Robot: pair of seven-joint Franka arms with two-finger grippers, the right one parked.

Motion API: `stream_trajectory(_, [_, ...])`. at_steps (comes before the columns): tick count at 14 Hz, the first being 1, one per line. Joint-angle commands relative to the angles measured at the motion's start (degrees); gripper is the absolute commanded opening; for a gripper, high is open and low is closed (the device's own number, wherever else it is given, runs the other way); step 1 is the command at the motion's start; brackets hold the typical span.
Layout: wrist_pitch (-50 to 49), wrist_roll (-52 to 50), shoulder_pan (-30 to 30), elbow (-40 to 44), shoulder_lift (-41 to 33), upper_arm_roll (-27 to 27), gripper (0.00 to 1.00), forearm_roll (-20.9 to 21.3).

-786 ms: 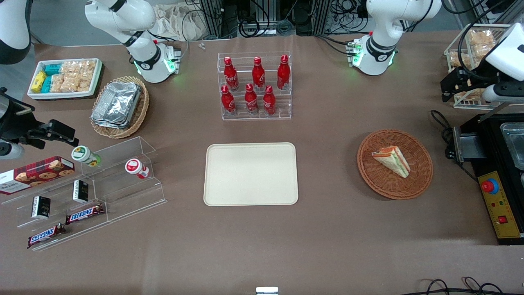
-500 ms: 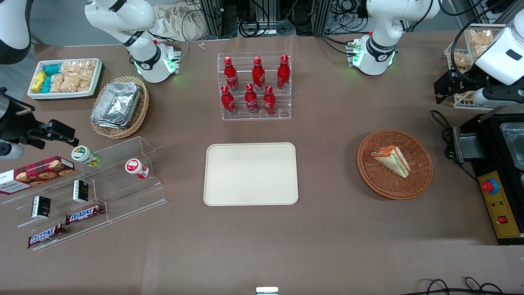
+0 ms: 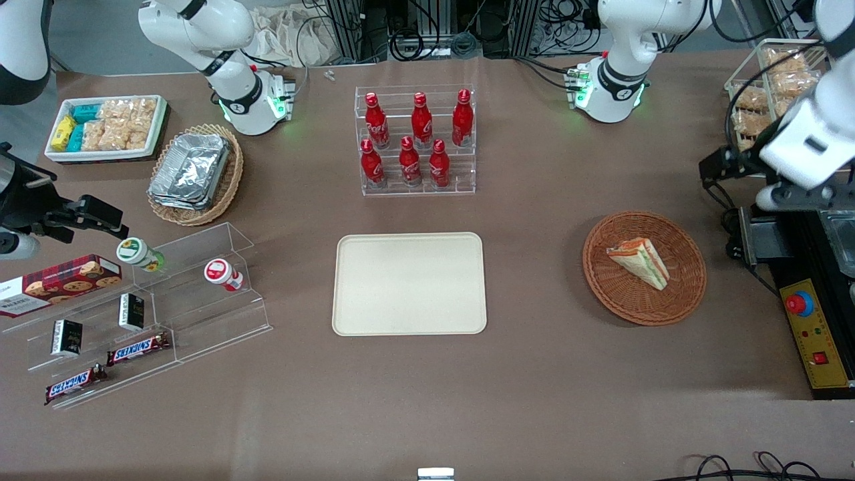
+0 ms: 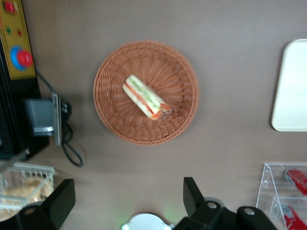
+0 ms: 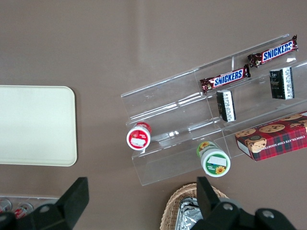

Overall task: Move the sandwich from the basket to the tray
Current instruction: 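Move the left gripper over the sandwich in the wicker basket, then lower the left gripper and close it on the sandwich wedge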

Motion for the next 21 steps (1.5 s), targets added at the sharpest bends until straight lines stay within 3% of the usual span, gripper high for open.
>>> stream_trajectory(1, [2.18,-7.31,2.06,-0.58,4.51,-0.06,1.0,-2.66])
stream_trajectory(2, [5.07,-10.73,3.46,-2.85,4.6,-0.06,1.0,-4.94])
stream_trajectory(7, [20.44,-25.31,5.23,-19.46,2.4,-0.15,1.0,-6.97])
stream_trajectory(13, [45.23,-40.81,4.79,-35.9,4.59,-0.59,1.0,-7.33])
stream_trajectory(21, [50.89,-43.02,3.92,-36.54,13.3,-0.68,1.0,-7.25])
